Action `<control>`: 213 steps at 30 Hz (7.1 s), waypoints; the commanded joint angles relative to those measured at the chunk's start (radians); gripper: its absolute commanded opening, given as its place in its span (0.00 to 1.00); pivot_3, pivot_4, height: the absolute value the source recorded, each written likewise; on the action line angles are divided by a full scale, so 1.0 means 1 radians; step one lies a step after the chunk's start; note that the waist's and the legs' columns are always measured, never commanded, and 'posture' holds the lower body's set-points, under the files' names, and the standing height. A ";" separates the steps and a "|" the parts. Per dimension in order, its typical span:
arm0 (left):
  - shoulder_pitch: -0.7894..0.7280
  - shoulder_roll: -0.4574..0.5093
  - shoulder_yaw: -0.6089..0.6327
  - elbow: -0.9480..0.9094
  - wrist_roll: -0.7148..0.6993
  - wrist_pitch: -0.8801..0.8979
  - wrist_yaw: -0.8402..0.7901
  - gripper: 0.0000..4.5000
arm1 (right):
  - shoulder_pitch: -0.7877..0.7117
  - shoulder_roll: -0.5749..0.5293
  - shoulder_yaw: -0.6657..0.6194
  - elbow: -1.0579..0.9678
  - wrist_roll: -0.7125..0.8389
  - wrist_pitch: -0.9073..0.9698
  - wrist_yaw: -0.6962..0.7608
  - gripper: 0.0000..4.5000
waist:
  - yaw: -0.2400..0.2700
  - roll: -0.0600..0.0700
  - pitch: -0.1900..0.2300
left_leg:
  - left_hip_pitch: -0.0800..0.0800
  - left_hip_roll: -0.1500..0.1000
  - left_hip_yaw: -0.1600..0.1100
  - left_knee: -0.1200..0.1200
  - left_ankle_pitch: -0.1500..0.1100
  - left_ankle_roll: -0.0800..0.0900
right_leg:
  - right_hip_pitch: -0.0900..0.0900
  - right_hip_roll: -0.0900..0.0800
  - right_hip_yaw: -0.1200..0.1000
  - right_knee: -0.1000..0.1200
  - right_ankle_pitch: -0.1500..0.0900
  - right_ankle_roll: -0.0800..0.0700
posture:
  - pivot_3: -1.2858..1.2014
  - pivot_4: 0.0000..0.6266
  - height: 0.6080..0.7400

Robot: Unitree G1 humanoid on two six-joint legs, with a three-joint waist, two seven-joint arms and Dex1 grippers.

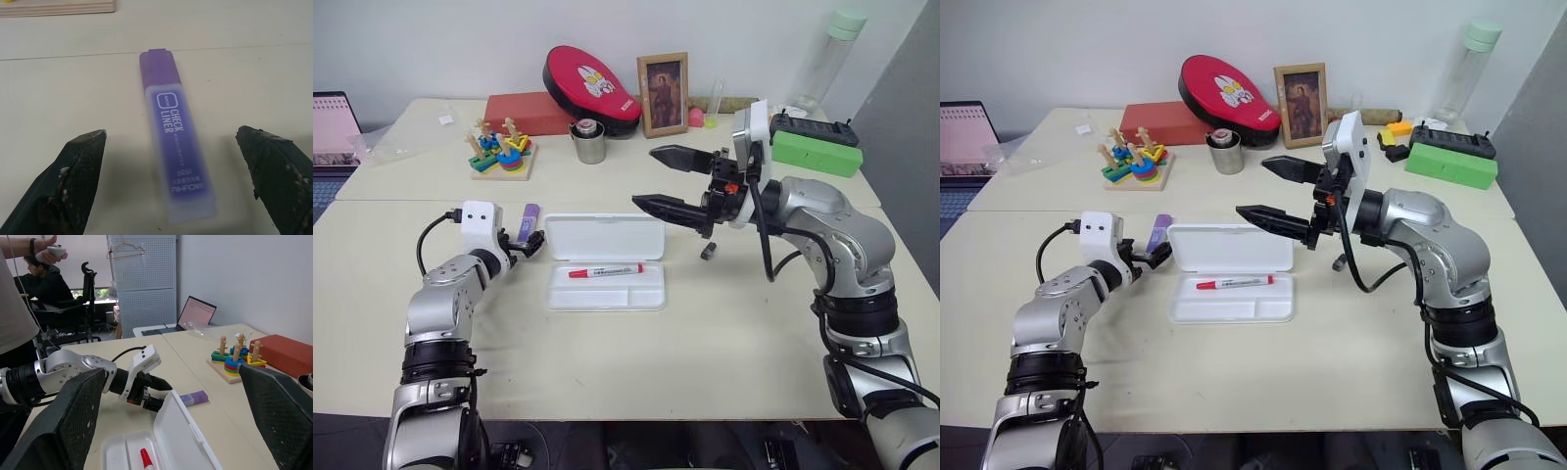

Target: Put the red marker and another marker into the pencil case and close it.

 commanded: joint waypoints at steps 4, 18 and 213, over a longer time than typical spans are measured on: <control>-0.042 -0.019 -0.028 0.050 0.031 -0.024 0.025 0.86 | -0.038 0.001 -0.023 -0.030 0.004 -0.018 0.000 1.00 | -0.001 0.000 0.000 | 0.000 0.000 0.000 0.000 0.000 0.000 | 0.000 0.000 0.000 0.000 0.000 0.000 | 0.52 0.24 1.00; -0.034 -0.020 -0.019 0.048 0.041 -0.051 0.055 0.29 | -0.056 0.016 -0.025 0.005 -0.011 -0.043 -0.019 1.00 | -0.001 0.000 0.000 | 0.000 0.000 0.000 0.000 0.000 0.000 | 0.000 0.000 0.000 0.000 0.000 0.000 | 0.52 0.24 1.00; -0.021 0.100 -0.224 -0.491 -0.159 -0.058 -0.545 1.00 | 0.254 0.287 0.054 0.116 -0.548 0.087 -0.643 0.30 | -0.027 0.001 -0.001 | -0.001 0.001 0.003 -0.001 0.001 0.001 | -0.001 0.000 0.000 0.001 -0.001 -0.001 | 0.52 0.24 1.00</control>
